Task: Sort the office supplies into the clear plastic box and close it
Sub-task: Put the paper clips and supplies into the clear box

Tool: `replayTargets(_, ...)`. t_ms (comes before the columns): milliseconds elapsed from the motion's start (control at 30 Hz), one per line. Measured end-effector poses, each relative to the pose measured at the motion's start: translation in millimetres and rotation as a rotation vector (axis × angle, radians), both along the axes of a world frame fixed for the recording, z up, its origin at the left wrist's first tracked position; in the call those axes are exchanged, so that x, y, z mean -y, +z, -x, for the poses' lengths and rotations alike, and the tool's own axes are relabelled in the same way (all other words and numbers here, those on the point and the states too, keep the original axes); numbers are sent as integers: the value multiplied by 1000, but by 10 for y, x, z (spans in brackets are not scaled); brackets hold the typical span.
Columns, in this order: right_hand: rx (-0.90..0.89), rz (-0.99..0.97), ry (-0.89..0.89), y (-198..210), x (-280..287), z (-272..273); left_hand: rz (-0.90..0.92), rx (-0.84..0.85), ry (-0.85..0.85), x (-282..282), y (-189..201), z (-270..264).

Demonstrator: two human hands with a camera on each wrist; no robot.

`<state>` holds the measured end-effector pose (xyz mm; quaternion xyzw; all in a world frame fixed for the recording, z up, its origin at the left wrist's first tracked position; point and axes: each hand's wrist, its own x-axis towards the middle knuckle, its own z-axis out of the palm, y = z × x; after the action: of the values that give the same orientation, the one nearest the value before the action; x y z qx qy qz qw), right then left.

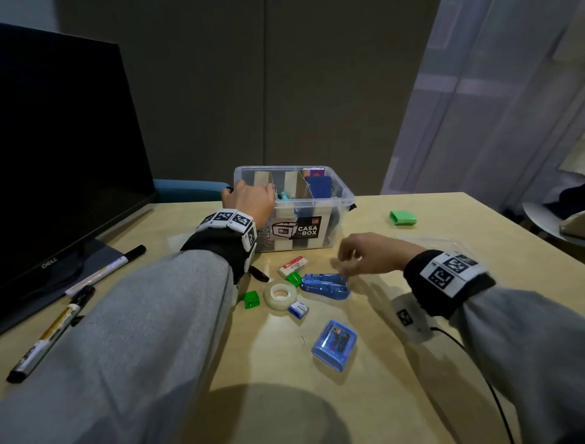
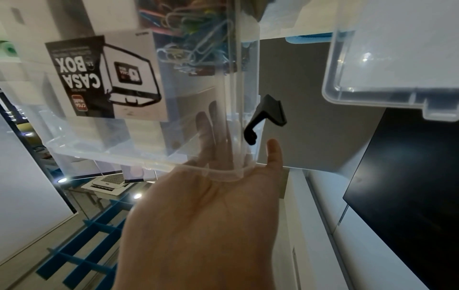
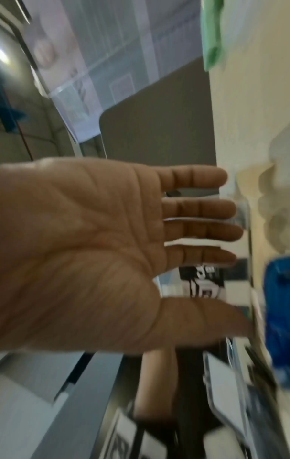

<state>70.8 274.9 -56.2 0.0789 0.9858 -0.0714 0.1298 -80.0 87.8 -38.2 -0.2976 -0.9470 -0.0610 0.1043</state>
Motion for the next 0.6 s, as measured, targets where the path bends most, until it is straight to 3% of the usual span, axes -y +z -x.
replayTargets(167,179,-81,88,-141,249,119,-74,66,28,22,27,-50)
replayTargets(400,152,-175,181,-177,323,218,-109,191,-14,67,-11,70)
replayTargets(533,78,-107,168,64,219,248,-202,274,-11,81,-31,149)
replayTargets(600,25,71,153,303,135,242,-229,297,-24,83,-35,181)
